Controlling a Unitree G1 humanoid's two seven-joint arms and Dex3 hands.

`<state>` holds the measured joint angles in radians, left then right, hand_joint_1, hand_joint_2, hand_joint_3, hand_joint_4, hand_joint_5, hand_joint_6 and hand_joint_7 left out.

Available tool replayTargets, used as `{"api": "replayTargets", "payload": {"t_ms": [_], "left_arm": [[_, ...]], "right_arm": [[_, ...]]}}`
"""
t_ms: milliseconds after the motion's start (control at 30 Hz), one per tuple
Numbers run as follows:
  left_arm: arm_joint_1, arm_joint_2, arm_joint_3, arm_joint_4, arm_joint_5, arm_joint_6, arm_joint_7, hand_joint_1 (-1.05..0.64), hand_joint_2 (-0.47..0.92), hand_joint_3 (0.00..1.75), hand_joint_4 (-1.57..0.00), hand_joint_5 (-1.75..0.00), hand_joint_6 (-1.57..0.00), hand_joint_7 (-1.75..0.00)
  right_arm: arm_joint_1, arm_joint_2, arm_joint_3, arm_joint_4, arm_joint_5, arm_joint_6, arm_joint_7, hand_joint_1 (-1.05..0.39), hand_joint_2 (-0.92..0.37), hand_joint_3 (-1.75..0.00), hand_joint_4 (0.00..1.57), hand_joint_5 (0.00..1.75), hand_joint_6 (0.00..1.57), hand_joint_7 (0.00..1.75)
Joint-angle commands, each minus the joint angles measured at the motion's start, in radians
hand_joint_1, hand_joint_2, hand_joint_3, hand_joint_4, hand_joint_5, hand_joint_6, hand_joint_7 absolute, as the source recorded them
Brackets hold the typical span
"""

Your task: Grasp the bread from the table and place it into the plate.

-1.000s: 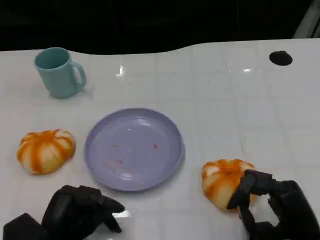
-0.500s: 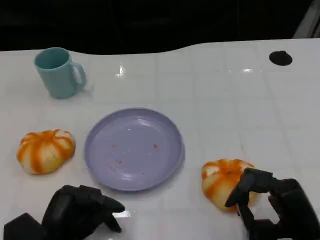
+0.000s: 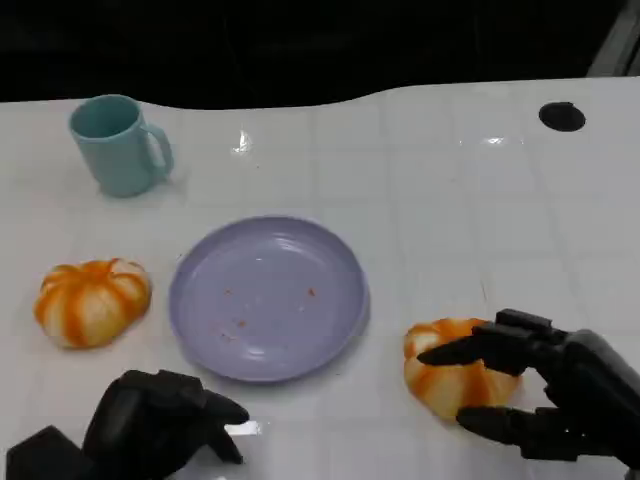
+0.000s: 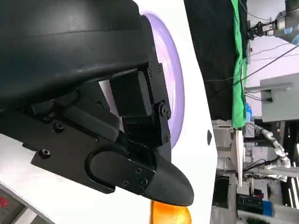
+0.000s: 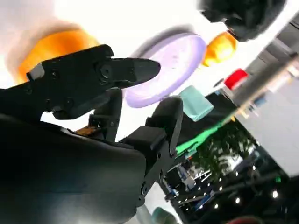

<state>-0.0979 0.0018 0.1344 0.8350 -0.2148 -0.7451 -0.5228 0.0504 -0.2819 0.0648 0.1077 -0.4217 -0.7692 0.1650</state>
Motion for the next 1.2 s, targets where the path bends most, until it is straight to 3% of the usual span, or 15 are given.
{"api": "replayTargets", "payload": {"t_ms": [33,300,500,767,1200], "left_arm": [[-0.001,0.010,0.004,0.001,-0.004,-0.011,0.001,-1.05,0.92,0.07,-1.34,-0.93,-1.57,-0.21],[0.009,0.008,0.004,-0.023,-0.001,0.015,0.012,-1.05,0.92,0.05,-1.34,-0.93,-1.57,-0.22],[0.015,0.005,0.002,-0.031,0.001,0.013,0.011,-1.05,0.92,0.06,-1.34,-0.93,-1.57,-0.22],[0.023,0.002,0.001,-0.033,0.006,0.005,0.018,-1.05,0.92,0.06,-1.35,-0.92,-1.57,-0.22],[0.034,0.002,-0.008,-0.049,0.009,0.013,0.028,-1.05,0.92,0.06,-1.36,-0.92,-1.57,-0.23]], "right_arm": [[0.022,-0.061,-0.012,-0.112,-0.053,0.067,0.002,-0.54,-0.92,-0.08,0.16,0.64,0.36,0.22],[0.009,-0.150,0.026,-0.316,-0.203,0.288,0.129,-0.62,-0.92,-0.09,0.00,0.37,0.22,0.03],[-0.048,-0.167,0.098,-0.346,-0.339,0.418,0.180,-0.65,-0.91,-0.05,0.00,0.36,0.22,0.01],[-0.127,-0.164,0.200,-0.242,-0.465,0.477,0.131,-0.65,-0.90,-0.01,0.04,0.40,0.27,0.03],[-0.271,-0.147,0.351,0.063,-0.564,0.557,0.034,-0.63,-0.92,-0.03,0.05,0.34,0.29,0.01]]}}
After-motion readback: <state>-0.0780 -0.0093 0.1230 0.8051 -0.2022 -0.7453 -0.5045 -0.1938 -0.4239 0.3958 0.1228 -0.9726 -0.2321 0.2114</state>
